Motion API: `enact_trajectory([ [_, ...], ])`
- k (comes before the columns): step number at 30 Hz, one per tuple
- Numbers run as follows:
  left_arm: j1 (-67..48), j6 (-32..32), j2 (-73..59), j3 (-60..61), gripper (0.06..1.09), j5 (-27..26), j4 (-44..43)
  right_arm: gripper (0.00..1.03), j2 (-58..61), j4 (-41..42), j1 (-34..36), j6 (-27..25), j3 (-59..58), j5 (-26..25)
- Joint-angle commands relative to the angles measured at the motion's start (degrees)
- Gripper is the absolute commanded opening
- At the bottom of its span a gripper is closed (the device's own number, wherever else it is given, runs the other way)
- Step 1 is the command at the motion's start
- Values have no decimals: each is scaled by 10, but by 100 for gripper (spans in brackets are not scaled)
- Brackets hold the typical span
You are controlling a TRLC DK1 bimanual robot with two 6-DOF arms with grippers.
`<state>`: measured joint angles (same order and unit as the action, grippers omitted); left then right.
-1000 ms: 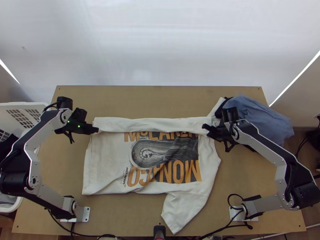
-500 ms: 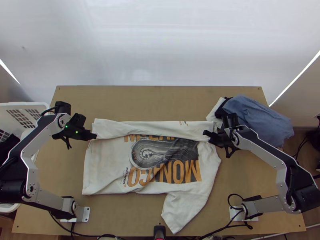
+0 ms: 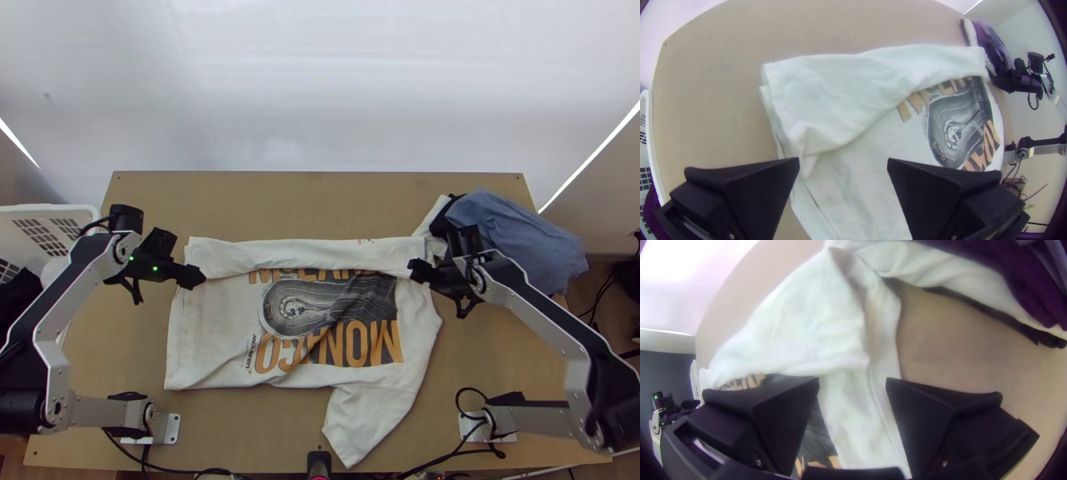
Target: Fold the t-shirt
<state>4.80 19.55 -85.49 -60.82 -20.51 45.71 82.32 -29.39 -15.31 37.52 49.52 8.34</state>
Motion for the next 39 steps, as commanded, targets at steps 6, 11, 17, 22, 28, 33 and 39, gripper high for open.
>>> enact_trajectory([
  [6, -22, 15, 80, -36, 104, -13, 141, 92, -197, -291, -107, 117, 10, 17],
  [11, -24, 18, 89, -28, 104, -13, 136, 92, -299, -376, -143, 157, -43, 54],
  [17, -53, 11, 93, -32, 104, -11, 132, 92, -408, -386, -205, 177, -97, 66],
  [22, -68, 3, 89, -30, 104, -2, 125, 92, -419, -397, -270, 172, -119, 66],
  [28, -82, -8, 92, -20, 104, 2, 119, 92, -404, -395, -348, 132, -130, 77],
  [33, -86, -12, 92, -20, 104, 7, 119, 92, -347, -392, -352, 106, -140, 113],
  [39, -90, -21, 90, -19, 104, 14, 117, 73, -297, -334, -349, 94, -156, 119],
])
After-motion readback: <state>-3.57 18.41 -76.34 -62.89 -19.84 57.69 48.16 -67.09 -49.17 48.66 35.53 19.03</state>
